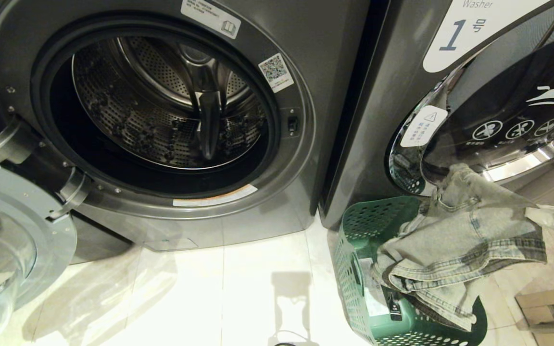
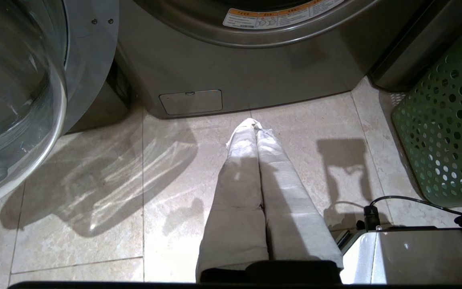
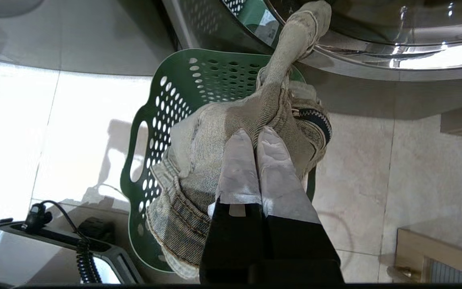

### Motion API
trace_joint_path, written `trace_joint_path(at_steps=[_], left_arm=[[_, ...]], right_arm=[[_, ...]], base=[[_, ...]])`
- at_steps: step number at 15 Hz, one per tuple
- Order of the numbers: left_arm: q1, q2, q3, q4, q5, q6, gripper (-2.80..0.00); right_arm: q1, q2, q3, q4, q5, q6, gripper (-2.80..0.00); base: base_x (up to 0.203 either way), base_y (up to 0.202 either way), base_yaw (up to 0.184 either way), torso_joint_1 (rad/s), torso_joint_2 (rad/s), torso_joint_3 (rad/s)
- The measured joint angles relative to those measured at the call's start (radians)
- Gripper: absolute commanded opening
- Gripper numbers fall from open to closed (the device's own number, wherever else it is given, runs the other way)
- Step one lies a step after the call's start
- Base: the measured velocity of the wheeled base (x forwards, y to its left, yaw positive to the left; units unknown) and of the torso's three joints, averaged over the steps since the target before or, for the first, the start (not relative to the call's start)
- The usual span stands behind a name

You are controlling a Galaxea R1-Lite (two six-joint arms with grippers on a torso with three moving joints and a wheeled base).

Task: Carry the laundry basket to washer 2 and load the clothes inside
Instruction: Place the clothes into the washing machine

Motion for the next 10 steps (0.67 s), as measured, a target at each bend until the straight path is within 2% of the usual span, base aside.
trace_joint_path(at_steps=[10], left_arm=[[0.000, 0.000, 0.000, 0.001, 0.000, 0.003, -2.80]], right_arm=[[0.015, -0.037, -0.008, 0.042, -0.001, 0.002, -2.80]], base=[[0.000, 0.000, 0.000, 0.000, 0.00, 0.000]])
